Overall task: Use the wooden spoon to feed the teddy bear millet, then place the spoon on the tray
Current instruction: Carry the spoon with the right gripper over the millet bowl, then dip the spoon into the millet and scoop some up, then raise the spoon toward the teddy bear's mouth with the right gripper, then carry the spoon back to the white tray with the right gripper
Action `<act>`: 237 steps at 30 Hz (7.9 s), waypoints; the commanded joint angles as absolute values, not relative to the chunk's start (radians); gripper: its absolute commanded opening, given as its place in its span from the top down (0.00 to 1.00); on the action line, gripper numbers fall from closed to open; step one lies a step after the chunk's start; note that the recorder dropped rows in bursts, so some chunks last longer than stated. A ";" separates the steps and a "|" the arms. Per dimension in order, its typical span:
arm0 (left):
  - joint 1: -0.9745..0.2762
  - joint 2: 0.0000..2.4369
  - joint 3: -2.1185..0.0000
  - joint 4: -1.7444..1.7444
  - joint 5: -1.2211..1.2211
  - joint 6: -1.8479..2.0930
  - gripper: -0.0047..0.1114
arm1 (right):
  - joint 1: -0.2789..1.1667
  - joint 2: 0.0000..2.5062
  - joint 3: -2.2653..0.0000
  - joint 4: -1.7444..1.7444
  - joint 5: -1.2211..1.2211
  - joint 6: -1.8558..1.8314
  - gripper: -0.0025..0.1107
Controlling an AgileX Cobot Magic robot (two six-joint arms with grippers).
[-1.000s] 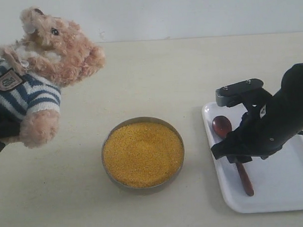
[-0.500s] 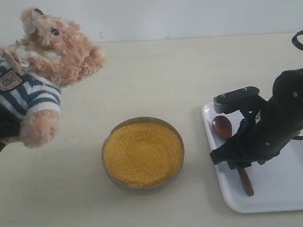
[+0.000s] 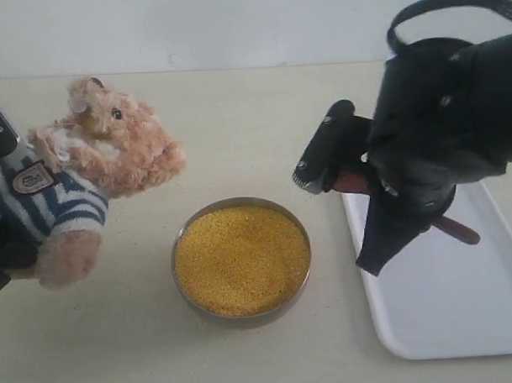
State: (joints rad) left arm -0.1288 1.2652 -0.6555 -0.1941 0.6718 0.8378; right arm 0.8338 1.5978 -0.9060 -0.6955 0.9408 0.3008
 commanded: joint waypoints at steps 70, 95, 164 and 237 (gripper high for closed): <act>-0.138 1.271 -0.652 -0.097 0.660 0.778 0.93 | 1.079 1.847 -1.223 -0.436 1.206 -0.080 0.98; -0.138 1.271 -0.652 -0.097 0.656 0.778 0.93 | 0.950 1.762 -1.259 -0.221 1.220 -0.134 0.98; -0.199 1.320 -0.652 -0.019 0.647 0.802 0.93 | 1.161 2.036 -1.779 -0.771 1.221 -0.028 0.98; -0.199 1.358 -0.704 0.015 0.573 0.041 0.93 | 0.296 1.636 -0.684 -0.050 0.496 0.237 0.91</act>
